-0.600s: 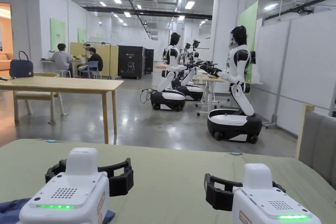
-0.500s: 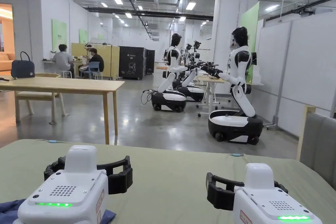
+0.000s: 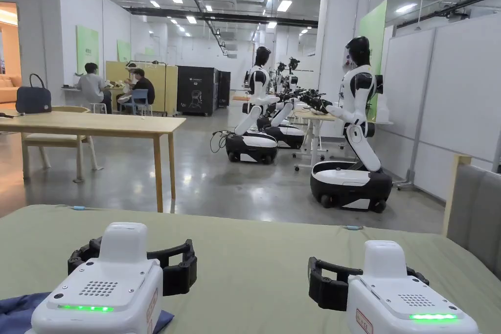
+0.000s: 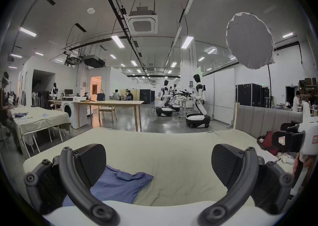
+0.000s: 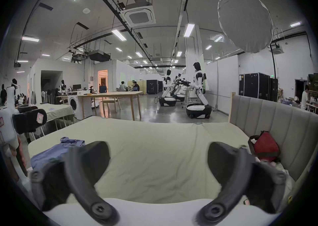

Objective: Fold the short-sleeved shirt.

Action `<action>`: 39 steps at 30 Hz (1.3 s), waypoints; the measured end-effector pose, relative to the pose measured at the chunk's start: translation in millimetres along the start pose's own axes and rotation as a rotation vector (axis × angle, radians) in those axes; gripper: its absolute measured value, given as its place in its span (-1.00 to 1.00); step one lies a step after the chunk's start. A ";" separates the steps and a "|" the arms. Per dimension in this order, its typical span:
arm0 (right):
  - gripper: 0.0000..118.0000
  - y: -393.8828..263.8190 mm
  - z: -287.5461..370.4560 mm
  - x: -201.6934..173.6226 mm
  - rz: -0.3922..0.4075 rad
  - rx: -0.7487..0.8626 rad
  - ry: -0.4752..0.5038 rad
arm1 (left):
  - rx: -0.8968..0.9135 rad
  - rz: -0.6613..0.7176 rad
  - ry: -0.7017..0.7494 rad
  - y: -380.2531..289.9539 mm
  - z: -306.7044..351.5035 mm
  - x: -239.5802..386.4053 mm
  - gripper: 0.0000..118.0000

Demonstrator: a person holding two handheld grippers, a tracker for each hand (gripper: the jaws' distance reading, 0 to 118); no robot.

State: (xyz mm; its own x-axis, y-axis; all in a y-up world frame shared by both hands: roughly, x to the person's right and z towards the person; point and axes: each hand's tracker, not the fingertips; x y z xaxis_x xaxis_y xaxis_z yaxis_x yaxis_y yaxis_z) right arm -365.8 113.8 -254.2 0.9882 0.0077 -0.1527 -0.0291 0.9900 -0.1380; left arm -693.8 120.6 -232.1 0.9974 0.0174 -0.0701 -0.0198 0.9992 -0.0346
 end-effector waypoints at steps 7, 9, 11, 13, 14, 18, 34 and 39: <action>-0.89 -4.7 4.4 -4.3 0.074 0.011 -0.055 | 0.026 -0.027 -0.035 -3.1 8.2 4.8 -1.00; -0.89 -5.3 4.8 -5.5 0.081 0.008 -0.070 | 0.024 -0.035 -0.017 -3.7 8.0 4.7 -1.00; -0.89 -5.8 5.9 -7.8 0.087 0.011 -0.066 | 0.017 -0.018 -0.020 -4.1 7.6 -2.8 -1.00; -0.89 -4.1 5.3 -14.3 0.094 0.015 -0.056 | 0.009 -0.020 -0.001 -3.5 11.9 -12.1 -1.00; -0.89 -2.9 3.3 -20.8 0.099 0.021 -0.048 | 0.005 -0.033 0.020 -4.2 15.5 -16.5 -1.00; -0.89 -0.4 -6.1 -74.9 0.066 0.049 0.086 | -0.048 -0.073 0.163 -8.7 49.8 -72.1 -1.00; -0.89 -74.5 -55.1 -211.2 0.072 -0.124 0.406 | -0.509 0.057 0.185 -96.5 3.3 -213.2 1.00; -0.89 -92.1 -62.8 -197.7 0.113 -0.171 0.363 | -0.678 0.134 0.210 -168.8 -117.3 -236.1 0.97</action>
State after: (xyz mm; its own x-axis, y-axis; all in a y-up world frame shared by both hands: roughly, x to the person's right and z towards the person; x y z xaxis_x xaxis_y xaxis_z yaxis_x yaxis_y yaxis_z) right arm -567.9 12.3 -272.8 0.8611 0.0342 -0.5073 -0.1886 0.9480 -0.2562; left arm -934.2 -56.3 -326.7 0.9504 0.0628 -0.3045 -0.2474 0.7458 -0.6185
